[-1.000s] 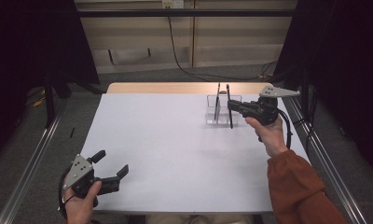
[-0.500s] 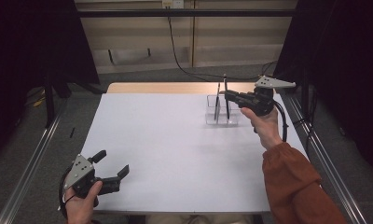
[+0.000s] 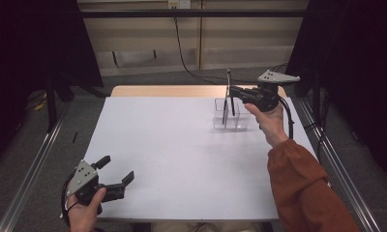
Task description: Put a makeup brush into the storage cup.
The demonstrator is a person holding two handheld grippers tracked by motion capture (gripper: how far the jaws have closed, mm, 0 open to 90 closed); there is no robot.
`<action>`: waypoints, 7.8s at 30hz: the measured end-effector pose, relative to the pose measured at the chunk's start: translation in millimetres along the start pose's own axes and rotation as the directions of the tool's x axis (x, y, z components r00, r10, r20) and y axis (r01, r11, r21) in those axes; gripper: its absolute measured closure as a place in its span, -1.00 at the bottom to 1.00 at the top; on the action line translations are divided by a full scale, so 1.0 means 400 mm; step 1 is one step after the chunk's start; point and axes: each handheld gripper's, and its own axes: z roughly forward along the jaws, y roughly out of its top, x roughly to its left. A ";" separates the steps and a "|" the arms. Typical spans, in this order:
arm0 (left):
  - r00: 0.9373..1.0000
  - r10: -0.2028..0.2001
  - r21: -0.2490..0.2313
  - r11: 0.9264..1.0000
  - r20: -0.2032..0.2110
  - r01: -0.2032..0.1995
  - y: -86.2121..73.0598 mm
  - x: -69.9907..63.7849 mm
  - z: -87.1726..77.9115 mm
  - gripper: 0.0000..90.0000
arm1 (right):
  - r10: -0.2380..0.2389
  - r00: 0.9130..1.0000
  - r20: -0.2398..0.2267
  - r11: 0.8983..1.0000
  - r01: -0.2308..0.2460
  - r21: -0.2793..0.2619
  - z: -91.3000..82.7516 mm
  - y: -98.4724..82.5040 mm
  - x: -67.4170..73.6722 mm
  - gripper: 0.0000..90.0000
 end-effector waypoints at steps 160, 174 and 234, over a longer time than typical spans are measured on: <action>1.000 -0.003 0.013 1.000 0.012 0.003 0.003 0.004 0.023 -0.94 | 0.129 0.985 0.114 0.991 -0.133 0.030 0.126 -0.150 -0.071 -0.96; 1.000 0.000 -0.002 1.000 0.006 0.000 0.001 0.003 0.004 -0.93 | 0.094 0.985 0.143 0.996 -0.094 -0.007 0.053 -0.161 -0.031 -0.96; 1.000 -0.001 -0.018 1.000 -0.014 0.001 0.002 -0.003 -0.006 -0.93 | 0.066 0.965 0.253 0.998 -0.066 -0.006 -0.323 -0.339 0.069 -0.95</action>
